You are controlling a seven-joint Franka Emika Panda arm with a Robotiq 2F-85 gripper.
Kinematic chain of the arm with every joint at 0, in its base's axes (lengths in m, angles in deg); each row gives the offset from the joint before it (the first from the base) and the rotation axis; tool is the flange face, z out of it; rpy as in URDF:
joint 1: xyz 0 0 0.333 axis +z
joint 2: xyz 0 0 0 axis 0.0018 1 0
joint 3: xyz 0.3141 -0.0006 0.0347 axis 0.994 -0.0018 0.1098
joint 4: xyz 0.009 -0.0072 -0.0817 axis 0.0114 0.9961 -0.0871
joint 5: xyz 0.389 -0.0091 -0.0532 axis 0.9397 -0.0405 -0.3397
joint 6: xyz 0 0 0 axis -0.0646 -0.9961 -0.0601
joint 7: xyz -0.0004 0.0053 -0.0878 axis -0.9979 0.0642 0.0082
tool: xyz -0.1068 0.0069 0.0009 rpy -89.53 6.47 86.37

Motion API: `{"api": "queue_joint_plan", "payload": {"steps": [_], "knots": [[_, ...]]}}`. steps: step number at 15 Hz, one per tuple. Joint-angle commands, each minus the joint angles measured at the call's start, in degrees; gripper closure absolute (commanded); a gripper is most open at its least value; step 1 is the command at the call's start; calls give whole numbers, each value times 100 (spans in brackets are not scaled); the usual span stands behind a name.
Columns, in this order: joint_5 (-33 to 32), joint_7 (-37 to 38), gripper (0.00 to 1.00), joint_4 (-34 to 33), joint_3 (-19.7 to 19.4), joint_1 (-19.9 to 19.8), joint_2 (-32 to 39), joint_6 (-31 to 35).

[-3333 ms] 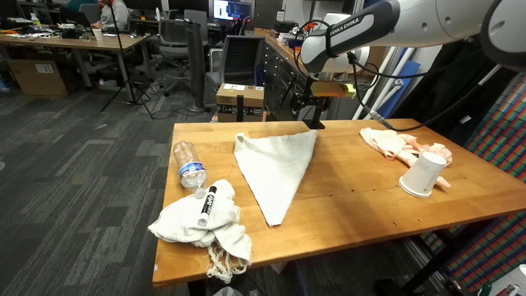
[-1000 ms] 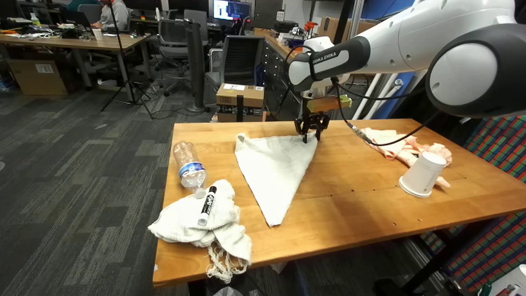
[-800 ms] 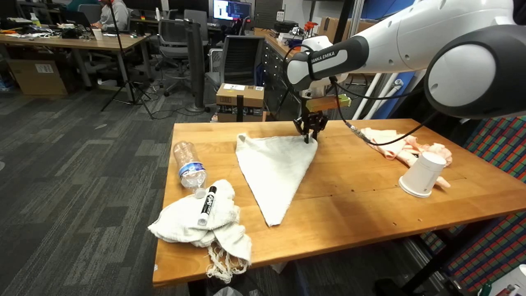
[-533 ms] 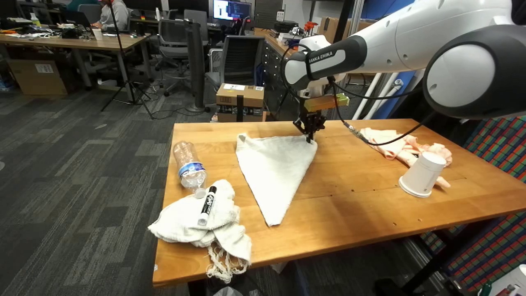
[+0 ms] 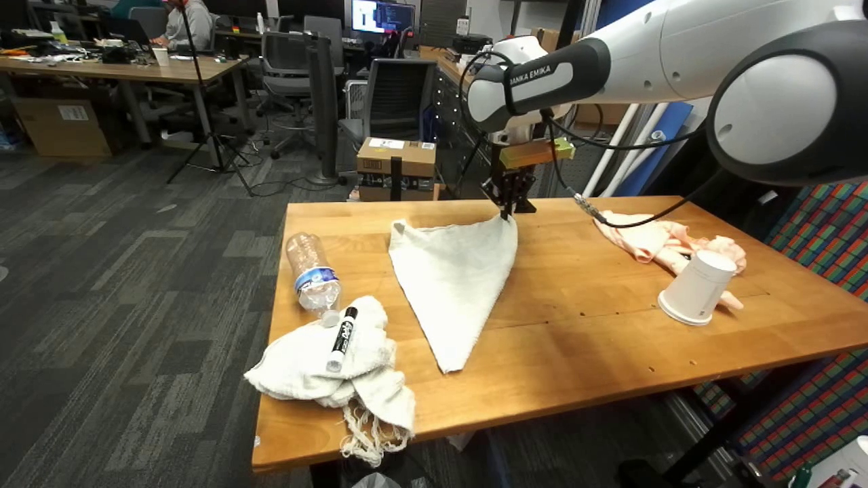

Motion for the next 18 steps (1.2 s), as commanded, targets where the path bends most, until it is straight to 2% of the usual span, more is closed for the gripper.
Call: {"api": "queue_joint_plan", "payload": {"steps": [1, 5, 11, 18], "knots": [[-123, -97, 96, 467, -23, 68, -521, 330], [-115, -84, 94, 994, -24, 96, -1019, 762], [-289, 209, 95, 2502, 66, 294, -2139, 1228], [-937, 1333, 95, 4363, 181, 862, -3359, 1381]]}}
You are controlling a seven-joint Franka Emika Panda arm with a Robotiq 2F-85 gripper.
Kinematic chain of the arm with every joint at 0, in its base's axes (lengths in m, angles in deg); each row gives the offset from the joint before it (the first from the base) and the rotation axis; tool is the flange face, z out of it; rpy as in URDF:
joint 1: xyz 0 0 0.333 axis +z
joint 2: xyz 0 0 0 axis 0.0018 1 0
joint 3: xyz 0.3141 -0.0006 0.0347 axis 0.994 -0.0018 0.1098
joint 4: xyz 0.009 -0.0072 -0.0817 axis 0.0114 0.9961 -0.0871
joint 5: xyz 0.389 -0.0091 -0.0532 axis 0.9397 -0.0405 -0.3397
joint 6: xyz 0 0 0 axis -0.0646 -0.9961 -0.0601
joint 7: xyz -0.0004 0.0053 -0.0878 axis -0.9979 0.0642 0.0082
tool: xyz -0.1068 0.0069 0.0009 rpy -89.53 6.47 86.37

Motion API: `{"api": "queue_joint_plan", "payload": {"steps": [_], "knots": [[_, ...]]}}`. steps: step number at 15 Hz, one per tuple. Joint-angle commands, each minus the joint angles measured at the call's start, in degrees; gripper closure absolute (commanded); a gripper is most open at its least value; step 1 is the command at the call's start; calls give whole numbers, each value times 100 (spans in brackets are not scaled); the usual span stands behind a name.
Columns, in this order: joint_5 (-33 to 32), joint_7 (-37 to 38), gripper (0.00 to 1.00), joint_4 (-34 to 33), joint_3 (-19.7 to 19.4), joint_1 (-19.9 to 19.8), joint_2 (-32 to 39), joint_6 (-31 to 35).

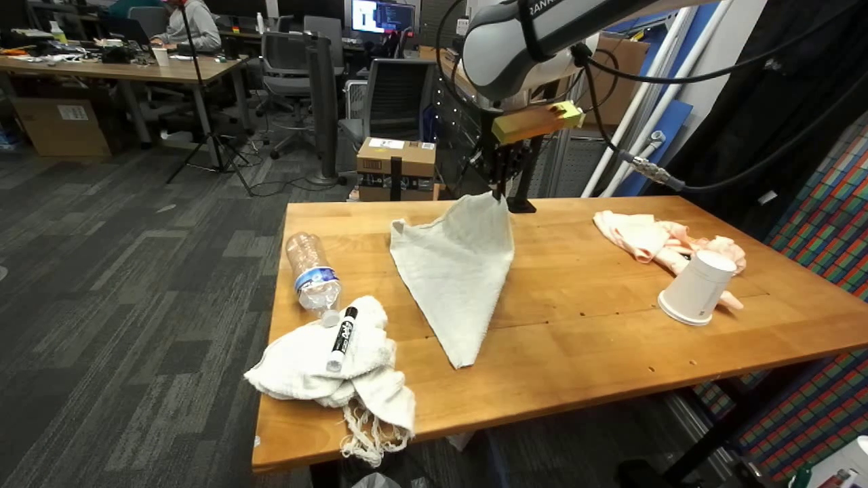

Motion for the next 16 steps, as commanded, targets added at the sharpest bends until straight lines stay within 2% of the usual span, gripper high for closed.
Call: {"api": "queue_joint_plan", "payload": {"steps": [1, 9, 13, 16], "knots": [[-420, 764, 95, 1391, 117, 284, -970, 249], [-1037, 2263, 95, 3552, 796, 664, -2130, 436], [-1149, 2833, 95, 4300, 1155, 664, -2421, 494], [-1222, 3093, 95, 4575, 1360, 667, -2521, 436]]}}
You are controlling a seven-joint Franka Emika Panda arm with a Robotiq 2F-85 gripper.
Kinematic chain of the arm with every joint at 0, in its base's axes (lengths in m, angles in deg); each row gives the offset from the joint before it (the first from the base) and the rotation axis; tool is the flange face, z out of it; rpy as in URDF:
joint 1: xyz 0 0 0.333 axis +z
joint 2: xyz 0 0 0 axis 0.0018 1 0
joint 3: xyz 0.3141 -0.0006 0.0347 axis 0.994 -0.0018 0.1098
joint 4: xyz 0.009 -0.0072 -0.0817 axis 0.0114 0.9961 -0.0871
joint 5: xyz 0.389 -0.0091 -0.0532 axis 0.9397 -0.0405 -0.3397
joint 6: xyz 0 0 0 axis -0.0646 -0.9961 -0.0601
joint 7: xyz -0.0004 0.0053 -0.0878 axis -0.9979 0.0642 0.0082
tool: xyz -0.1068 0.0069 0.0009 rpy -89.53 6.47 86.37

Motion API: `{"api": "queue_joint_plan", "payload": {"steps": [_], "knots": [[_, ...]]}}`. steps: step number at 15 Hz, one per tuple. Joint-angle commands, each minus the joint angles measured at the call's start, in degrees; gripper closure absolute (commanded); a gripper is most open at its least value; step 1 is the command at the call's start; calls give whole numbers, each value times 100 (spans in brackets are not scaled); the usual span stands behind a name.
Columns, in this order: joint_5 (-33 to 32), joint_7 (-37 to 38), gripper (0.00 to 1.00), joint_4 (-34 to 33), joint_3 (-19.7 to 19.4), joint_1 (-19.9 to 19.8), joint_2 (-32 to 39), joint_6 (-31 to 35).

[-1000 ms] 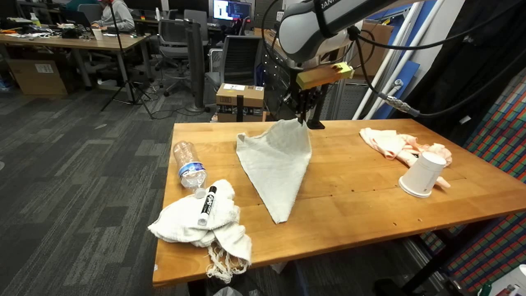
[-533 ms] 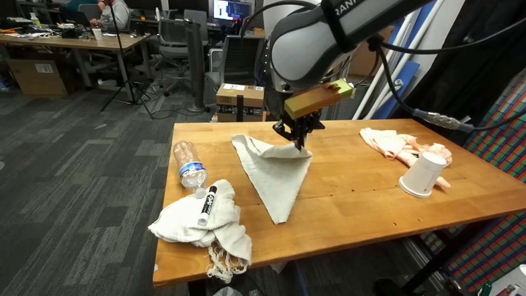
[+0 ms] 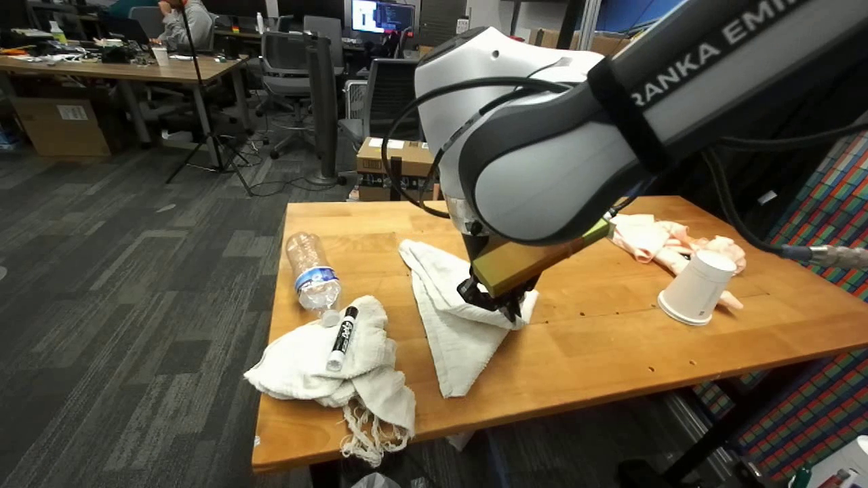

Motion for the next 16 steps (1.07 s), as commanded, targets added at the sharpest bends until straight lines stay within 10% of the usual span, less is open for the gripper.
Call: {"api": "queue_joint_plan", "payload": {"steps": [1, 16], "knots": [[-239, 402, 95, 487, 214, -3, -379, 80], [-492, 666, 95, 413, 765, 110, -558, -189]]}}
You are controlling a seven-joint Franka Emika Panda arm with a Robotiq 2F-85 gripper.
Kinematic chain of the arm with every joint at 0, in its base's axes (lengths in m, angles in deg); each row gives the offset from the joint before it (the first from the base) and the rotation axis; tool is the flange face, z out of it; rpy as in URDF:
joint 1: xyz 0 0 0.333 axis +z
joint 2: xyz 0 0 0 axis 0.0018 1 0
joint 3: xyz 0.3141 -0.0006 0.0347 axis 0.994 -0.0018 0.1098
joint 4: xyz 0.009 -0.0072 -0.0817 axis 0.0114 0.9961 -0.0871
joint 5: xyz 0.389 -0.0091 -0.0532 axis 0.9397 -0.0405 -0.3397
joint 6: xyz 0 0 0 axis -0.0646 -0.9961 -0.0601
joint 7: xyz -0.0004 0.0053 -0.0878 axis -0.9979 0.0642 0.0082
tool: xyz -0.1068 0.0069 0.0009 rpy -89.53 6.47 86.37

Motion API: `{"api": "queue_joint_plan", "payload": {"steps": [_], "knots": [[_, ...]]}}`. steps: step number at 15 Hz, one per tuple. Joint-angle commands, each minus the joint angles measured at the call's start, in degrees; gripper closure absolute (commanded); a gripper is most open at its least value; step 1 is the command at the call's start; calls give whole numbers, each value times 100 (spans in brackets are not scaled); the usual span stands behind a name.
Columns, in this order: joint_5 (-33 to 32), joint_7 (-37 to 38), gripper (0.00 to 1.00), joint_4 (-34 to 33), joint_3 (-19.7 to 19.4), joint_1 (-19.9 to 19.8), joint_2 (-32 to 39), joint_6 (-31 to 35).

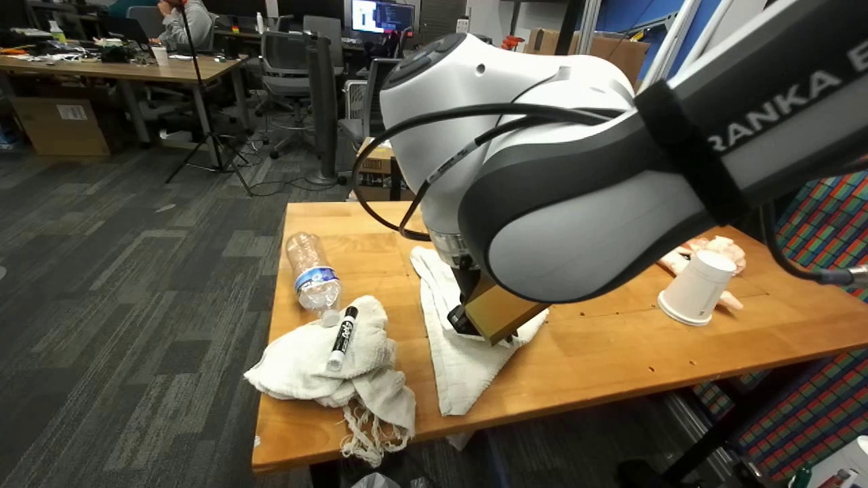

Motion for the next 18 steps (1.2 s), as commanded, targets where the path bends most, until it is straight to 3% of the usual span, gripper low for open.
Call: {"api": "queue_joint_plan", "payload": {"steps": [1, 10, 18], "knots": [[-63, 183, 95, 1, 179, 103, -273, -156], [-104, 646, 95, -17, 631, 395, -244, -163], [-22, 882, 94, 10, 735, 521, -166, -188]]}}
